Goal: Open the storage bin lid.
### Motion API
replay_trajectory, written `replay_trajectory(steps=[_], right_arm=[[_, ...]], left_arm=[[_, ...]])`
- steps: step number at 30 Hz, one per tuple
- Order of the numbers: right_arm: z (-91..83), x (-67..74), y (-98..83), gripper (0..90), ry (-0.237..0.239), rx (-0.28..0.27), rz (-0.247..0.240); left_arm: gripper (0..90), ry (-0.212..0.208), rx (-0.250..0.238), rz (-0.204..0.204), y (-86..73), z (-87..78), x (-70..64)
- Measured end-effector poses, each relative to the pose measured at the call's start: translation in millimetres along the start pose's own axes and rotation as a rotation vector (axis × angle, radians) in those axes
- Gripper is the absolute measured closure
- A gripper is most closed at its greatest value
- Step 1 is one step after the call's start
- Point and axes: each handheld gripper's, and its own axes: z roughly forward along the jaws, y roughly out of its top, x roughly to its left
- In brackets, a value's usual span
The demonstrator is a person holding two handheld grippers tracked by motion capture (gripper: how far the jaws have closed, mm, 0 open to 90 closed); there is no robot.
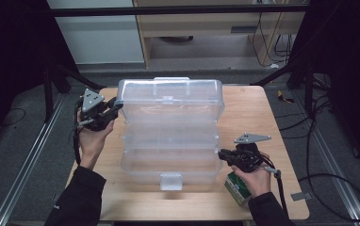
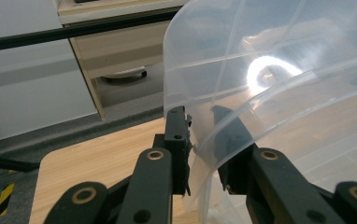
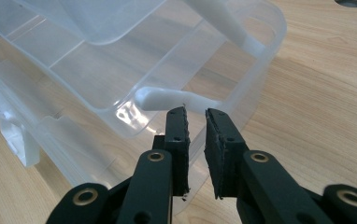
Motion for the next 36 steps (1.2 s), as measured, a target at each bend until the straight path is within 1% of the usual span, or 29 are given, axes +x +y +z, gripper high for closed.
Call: replay_trajectory(steps=[6,11,16,18,20,25,36], right_arm=[[0.2,0.2,0.2,79.3,0.001,-0.001,0.002],[0.3,-0.1,0.2,79.3,0.004,0.000,0.002],[0.4,-0.4,0.5,79.2,0.006,0.002,0.006],[0.8,-0.7,0.8,79.2,0.004,-0.001,-0.003],[0.8,-0.8,1.0,79.1,0.005,0.000,-0.001],[0.9,-0.6,1.2,79.1,0.005,0.000,-0.001],[1.1,-1.1,1.3,79.0,0.004,0.002,-0.002]], left_arm=[[75.5,0.007,-0.002,-0.017,4.5,7.5,2.2],[75.8,0.013,0.013,-0.028,9.7,13.7,4.0],[75.9,0.027,0.028,-0.019,14.6,20.0,5.0],[75.9,0.031,0.027,-0.014,15.3,22.6,5.6],[76.1,0.030,0.026,-0.020,16.3,25.4,6.9],[76.2,0.037,0.032,-0.017,19.4,33.3,9.4],[76.8,0.051,0.059,-0.026,26.6,54.6,15.8]])
